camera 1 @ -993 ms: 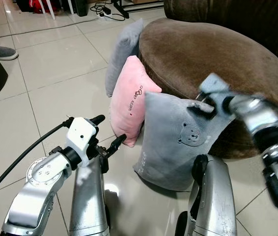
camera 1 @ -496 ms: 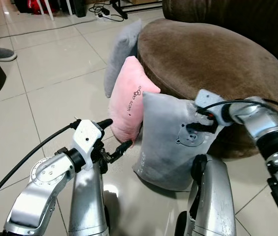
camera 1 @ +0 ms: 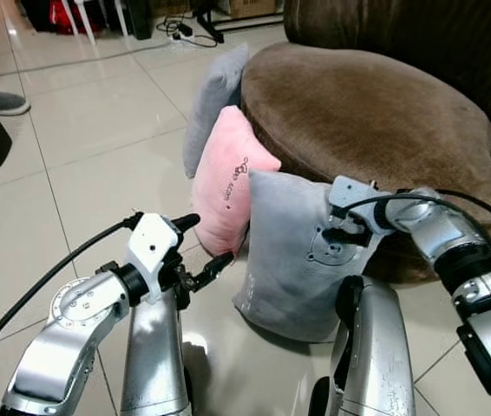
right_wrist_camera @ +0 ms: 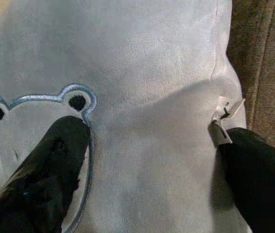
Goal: Move the pillow to the sofa from floor
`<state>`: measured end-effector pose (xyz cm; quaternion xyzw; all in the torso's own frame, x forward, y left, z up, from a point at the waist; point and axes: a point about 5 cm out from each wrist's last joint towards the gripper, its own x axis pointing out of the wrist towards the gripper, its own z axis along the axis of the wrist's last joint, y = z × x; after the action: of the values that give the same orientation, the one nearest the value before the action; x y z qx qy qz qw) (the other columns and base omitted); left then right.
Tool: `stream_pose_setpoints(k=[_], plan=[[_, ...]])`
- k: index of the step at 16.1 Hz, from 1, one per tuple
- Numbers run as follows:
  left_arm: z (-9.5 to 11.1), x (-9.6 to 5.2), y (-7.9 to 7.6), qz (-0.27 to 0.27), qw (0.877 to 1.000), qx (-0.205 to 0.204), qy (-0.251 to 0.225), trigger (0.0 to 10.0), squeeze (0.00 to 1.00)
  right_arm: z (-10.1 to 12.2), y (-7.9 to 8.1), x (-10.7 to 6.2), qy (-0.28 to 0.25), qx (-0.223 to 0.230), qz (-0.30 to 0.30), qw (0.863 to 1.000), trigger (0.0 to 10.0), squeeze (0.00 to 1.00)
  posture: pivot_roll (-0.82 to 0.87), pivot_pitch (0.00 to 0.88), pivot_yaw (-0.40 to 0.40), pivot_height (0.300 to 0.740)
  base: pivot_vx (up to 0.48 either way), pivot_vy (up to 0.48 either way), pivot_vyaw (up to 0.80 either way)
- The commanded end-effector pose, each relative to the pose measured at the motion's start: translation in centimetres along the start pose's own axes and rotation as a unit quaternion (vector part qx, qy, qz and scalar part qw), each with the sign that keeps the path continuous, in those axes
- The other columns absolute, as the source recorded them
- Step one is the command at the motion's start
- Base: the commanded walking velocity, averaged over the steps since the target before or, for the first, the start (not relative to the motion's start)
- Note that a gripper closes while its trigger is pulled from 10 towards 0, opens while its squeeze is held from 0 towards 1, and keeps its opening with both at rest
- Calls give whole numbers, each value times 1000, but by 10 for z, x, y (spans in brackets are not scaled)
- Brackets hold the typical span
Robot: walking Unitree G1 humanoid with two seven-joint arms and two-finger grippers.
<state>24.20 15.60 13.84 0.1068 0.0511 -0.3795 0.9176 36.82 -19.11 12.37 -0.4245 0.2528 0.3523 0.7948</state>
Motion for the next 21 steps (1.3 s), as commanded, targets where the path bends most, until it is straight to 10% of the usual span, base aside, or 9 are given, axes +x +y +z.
stream_pose_setpoints(k=[1, 2, 21], plan=[[-2, 1, 1, -5, 1000, 3, 6, 10000, 0, -8, 8, 4, 21, 4, 10, 1000, 3255, 0, 25, 0, -1, 352, 0, 0, 0], [-2, 1, 2, -4, 1000, 4, 6, 10000, 0, -8, 9, 5, 21, 8, 4, 1000, 78, 0, 25, 0, -1, 352, 0, 0, 0], [-2, 13, 5, 5, 1000, 7, -6, 10000, 0, 3, 39, 10, -81, 150, 13, 985, 0, 0, 13, 0, -16, 352, 0, 0, 0]])
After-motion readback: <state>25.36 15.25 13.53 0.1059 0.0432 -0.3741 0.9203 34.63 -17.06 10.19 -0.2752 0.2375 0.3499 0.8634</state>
